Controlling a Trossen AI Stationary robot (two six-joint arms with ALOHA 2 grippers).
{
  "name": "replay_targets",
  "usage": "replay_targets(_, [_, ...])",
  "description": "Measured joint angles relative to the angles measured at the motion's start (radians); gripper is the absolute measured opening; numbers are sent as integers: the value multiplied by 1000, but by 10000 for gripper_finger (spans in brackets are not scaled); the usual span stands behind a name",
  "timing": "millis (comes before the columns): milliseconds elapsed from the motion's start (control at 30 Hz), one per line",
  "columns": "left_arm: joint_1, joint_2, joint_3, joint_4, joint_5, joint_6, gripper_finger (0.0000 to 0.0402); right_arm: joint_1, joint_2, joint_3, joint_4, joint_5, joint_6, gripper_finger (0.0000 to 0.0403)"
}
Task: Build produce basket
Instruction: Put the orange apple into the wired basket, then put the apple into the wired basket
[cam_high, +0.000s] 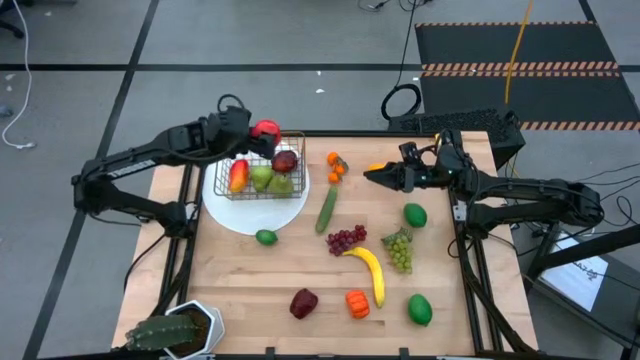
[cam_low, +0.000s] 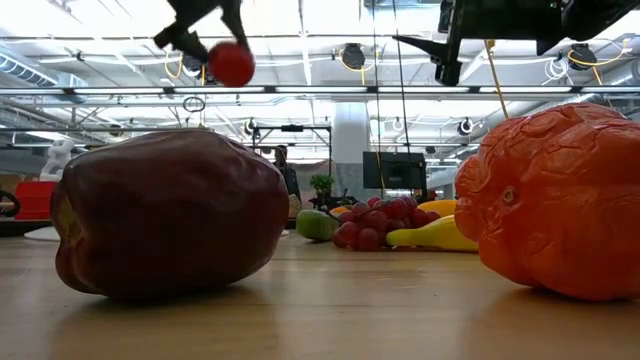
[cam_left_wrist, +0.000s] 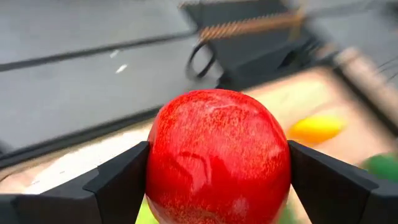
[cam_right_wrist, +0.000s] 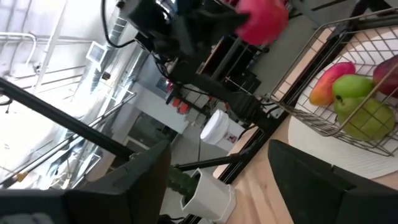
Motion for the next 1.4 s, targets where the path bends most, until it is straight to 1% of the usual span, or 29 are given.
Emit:
replay_targets(167, [50,91,0,-133,1,0,347,1,0,0,0,-2,12,265])
replay_targets(267, [77,154,0,-174,1,17,347,2,0,0,0,-4,47,265])
replay_targets(367, [102,213,0,-182,13,23,347,2,0,0,0,-5,81,265])
replay_targets(533, [147,295,0,-185,117,21,347,3,0,0,0,-5,132,265])
replay_targets(667, [168,328,0,-190,125,18,347,3,0,0,0,-5,139,265])
replay_targets(833, [186,332,0,-190,130,26,351,3,0,0,1,-5,139,265])
replay_targets(967, [197,326,0,-201,132,26,385,3,0,0,1,-5,138,265])
replay_targets(1033, [198,324,0,-221,137,15,394,3,0,0,1,-5,137,265])
replay_targets(1167, [198,309,0,-234,190,-12,378,3,0,0,1,-5,118,265])
replay_targets(1400, [175,189,0,-221,186,-62,346,3,0,0,-4,-4,113,265])
